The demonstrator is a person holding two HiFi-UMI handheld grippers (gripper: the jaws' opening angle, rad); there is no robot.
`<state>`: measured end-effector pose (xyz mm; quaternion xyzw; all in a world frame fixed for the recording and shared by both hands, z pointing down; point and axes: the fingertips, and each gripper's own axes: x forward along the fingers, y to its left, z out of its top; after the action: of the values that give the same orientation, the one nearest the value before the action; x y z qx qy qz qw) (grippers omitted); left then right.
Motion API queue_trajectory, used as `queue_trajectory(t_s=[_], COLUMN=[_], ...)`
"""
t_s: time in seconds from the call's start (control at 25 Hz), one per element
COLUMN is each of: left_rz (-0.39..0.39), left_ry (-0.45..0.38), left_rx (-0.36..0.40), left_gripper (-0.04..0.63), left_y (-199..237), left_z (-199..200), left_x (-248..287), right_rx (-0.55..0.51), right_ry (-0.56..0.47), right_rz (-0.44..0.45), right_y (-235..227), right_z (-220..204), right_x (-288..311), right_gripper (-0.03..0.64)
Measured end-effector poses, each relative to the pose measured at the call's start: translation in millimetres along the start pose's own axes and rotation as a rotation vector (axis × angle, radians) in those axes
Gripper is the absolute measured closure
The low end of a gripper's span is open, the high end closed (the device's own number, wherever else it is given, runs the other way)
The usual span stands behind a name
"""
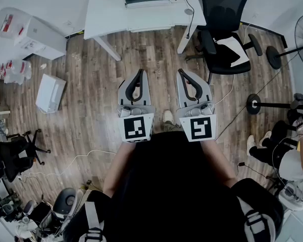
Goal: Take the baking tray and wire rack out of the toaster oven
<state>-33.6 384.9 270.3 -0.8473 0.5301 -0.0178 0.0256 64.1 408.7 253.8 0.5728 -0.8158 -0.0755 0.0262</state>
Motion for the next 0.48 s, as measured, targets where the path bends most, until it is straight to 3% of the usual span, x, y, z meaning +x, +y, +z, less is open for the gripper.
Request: queue_trajectory(t_s=[0.28, 0.48], left_rz=[0.017, 0.029], left_ry=[0.026, 0.043], left_rx=[0.018, 0.047], left_gripper=[0.572, 0.572], left_y=[-46, -70], left_z=[-7, -13], left_x=[24, 38], right_rx=[0.059, 0.016], right_ry=[0.008, 0.009], right_rz=[0.132, 0.217], right_y=[-33, -50], right_z=[-24, -41], right_x=[-9, -12], right_gripper=[0.586, 0.584])
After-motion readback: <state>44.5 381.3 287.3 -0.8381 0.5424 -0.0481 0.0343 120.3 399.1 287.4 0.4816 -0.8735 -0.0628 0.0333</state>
